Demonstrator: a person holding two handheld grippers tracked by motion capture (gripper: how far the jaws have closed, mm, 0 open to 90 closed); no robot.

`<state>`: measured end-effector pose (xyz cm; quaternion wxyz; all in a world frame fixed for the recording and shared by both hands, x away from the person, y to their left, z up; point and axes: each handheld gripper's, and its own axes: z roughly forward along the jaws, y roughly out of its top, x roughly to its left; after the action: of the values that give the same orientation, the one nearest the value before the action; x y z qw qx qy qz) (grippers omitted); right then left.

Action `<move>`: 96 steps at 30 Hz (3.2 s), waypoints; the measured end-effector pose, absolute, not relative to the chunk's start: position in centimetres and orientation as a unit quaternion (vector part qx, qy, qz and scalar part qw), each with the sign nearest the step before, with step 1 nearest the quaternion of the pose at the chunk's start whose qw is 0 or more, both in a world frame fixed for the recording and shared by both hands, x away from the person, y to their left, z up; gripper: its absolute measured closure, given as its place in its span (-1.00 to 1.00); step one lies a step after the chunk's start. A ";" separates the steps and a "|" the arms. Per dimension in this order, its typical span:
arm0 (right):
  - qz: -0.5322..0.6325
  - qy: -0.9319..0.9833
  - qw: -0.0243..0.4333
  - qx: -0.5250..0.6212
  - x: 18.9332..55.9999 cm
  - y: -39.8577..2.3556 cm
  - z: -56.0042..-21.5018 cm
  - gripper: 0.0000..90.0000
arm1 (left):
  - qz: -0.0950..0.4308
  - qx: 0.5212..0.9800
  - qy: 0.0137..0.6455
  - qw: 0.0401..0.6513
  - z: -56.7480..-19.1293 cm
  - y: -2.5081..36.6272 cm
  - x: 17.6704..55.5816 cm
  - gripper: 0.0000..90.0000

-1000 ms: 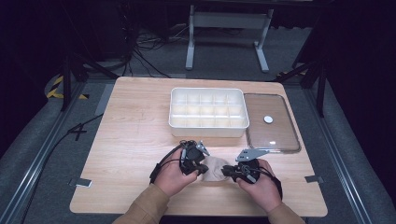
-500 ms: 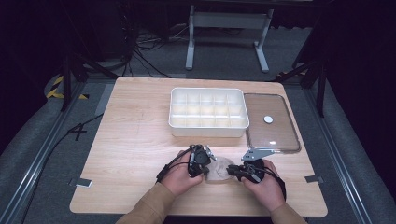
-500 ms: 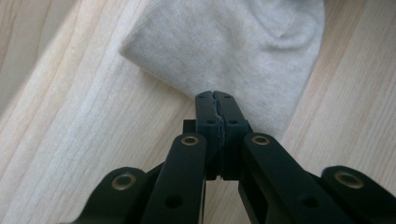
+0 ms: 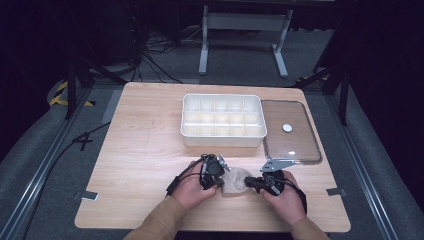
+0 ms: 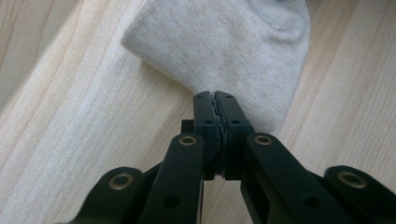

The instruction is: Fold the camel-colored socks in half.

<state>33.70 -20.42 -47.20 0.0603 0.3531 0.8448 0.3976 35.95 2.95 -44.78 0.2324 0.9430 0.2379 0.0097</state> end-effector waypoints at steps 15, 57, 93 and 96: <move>0.396 0.850 0.052 0.344 34.0 -20.9 -46.4 0.94 | 0.009 0.939 0.247 0.238 -44.5 3.6 36.2 0.89; 0.364 0.865 0.086 0.334 34.4 -20.4 -46.5 0.80 | 0.010 0.935 0.257 0.244 -44.4 4.2 36.4 0.82; 0.360 0.897 0.104 0.234 33.2 -17.2 -46.6 0.84 | 0.004 0.949 0.213 0.234 -44.6 2.3 35.8 0.73; 0.358 0.897 0.108 0.236 33.1 -17.0 -46.6 0.84 | 0.008 0.948 0.208 0.242 -44.6 2.3 35.8 0.67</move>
<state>33.12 -17.02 -46.60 0.1082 0.2357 0.8971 0.3577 35.83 2.33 -44.61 0.2415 0.9478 0.2082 0.0077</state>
